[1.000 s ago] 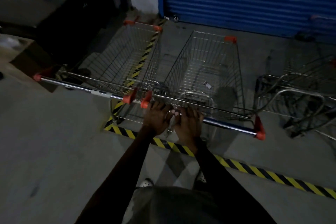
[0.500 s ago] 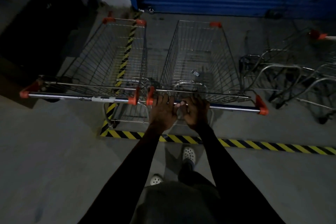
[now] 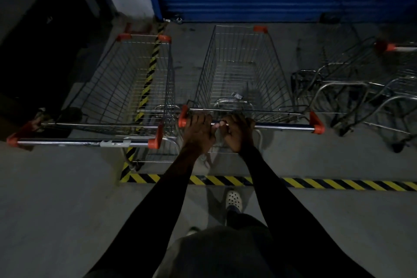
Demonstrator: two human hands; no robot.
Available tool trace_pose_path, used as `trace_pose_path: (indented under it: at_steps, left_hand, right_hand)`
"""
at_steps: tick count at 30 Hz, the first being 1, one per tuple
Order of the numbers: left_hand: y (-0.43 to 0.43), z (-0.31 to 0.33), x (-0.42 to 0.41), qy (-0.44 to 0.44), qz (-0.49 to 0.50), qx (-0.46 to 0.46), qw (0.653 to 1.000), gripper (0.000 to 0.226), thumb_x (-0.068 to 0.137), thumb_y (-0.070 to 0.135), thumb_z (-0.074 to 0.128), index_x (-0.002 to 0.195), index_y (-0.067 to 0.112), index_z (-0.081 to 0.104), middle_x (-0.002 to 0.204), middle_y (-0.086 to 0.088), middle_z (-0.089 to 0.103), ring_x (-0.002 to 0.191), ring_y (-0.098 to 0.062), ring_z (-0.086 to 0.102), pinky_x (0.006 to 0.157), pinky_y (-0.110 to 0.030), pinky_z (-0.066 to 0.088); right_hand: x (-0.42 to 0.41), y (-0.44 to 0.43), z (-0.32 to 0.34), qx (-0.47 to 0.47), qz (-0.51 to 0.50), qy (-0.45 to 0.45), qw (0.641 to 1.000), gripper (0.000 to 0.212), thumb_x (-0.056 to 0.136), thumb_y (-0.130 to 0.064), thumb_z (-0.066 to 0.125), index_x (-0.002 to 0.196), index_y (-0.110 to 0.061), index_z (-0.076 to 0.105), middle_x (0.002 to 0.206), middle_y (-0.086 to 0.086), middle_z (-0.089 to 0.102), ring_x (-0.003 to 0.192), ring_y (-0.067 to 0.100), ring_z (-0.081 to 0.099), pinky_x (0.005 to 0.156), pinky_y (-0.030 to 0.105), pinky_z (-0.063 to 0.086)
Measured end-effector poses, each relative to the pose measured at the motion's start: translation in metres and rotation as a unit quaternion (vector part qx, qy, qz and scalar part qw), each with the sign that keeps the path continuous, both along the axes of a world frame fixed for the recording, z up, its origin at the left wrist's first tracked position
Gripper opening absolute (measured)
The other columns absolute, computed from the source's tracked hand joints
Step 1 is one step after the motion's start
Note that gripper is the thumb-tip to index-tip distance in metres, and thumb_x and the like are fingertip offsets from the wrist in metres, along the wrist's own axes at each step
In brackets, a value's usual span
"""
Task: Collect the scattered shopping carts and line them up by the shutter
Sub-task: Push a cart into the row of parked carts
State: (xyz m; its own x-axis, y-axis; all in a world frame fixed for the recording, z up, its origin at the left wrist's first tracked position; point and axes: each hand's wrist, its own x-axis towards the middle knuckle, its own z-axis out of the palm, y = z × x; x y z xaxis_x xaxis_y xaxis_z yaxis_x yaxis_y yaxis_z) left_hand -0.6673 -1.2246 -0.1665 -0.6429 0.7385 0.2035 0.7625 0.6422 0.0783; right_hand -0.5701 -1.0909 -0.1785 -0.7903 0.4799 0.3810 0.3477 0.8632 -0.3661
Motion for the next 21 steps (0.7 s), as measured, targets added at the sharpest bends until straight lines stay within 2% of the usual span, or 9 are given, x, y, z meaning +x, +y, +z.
trace_pose_path:
  at_steps: [2,4,6,9,11,15,19,21]
  left_hand:
    - [0.013,0.002,-0.007,-0.016,0.004,-0.041,0.999,0.055,0.100,0.050,0.026,0.120,0.012,0.061,0.120,-0.012,0.063,0.115,-0.034,0.053,0.101,-0.046,0.035]
    - [0.025,0.004,-0.013,-0.019,0.005,-0.043,0.999,0.059,0.102,0.051,0.023,0.122,0.011,0.061,0.122,-0.012,0.063,0.117,-0.034,0.053,0.107,-0.048,0.033]
    - [0.033,0.004,-0.021,-0.009,0.004,-0.025,1.000,0.050,0.103,0.048,0.035,0.117,0.010,0.064,0.118,-0.013,0.065,0.115,-0.035,0.055,0.109,-0.048,0.032]
    - [0.039,0.003,-0.035,0.009,0.000,0.026,1.000,0.038,0.099,0.042,0.051,0.107,0.008,0.067,0.107,-0.014,0.068,0.104,-0.036,0.060,0.100,-0.048,0.042]
    - [0.041,0.002,-0.044,0.010,0.002,0.046,0.999,0.042,0.097,0.043,0.047,0.103,0.007,0.068,0.104,-0.015,0.069,0.100,-0.037,0.062,0.094,-0.048,0.047]
    - [0.042,0.003,-0.054,-0.021,0.014,0.052,0.998,0.051,0.096,0.045,0.038,0.103,0.006,0.069,0.103,-0.016,0.068,0.101,-0.038,0.063,0.093,-0.049,0.040]
    - [0.036,0.005,-0.055,-0.073,0.015,0.040,0.996,0.059,0.096,0.052,0.031,0.110,0.007,0.066,0.113,-0.015,0.065,0.114,-0.039,0.056,0.104,-0.054,0.037]
    - [0.029,0.005,-0.052,-0.065,0.013,0.062,0.996,0.057,0.096,0.050,0.033,0.110,0.006,0.067,0.112,-0.015,0.065,0.114,-0.039,0.056,0.104,-0.055,0.037]
  right_hand:
    - [-0.007,0.014,-0.001,-0.022,0.004,-0.010,1.000,0.032,0.095,-0.042,0.043,0.095,-0.024,0.069,0.098,-0.002,0.068,0.102,0.030,0.063,0.089,0.044,0.034]
    - [-0.016,0.028,-0.003,-0.039,0.008,-0.022,0.999,0.035,0.094,-0.044,0.042,0.094,-0.023,0.069,0.098,-0.001,0.069,0.102,0.031,0.064,0.091,0.048,0.036]
    - [-0.027,0.038,-0.003,-0.048,0.009,-0.038,0.998,0.039,0.093,-0.046,0.040,0.094,-0.022,0.071,0.099,0.000,0.070,0.104,0.031,0.064,0.093,0.052,0.038]
    - [-0.045,0.047,-0.003,-0.062,0.013,-0.058,0.996,0.045,0.092,-0.048,0.036,0.095,-0.022,0.072,0.103,0.002,0.071,0.108,0.032,0.063,0.094,0.056,0.041]
    - [-0.055,0.049,-0.001,-0.053,0.012,-0.069,0.996,0.050,0.092,-0.049,0.032,0.097,-0.021,0.073,0.104,0.002,0.072,0.110,0.033,0.063,0.095,0.055,0.039]
    - [-0.067,0.051,0.007,-0.046,0.031,-0.110,0.992,0.061,0.090,-0.053,0.022,0.106,-0.023,0.072,0.111,0.000,0.072,0.115,0.031,0.060,0.101,0.050,0.033]
    - [-0.066,0.049,0.003,-0.031,0.043,-0.073,0.996,0.045,0.089,-0.046,0.034,0.095,-0.022,0.071,0.097,0.002,0.070,0.102,0.034,0.063,0.094,0.055,0.039]
    - [-0.063,0.044,0.001,-0.015,0.045,-0.057,0.997,0.039,0.089,-0.043,0.038,0.092,-0.021,0.070,0.091,0.002,0.069,0.096,0.033,0.064,0.090,0.054,0.040]
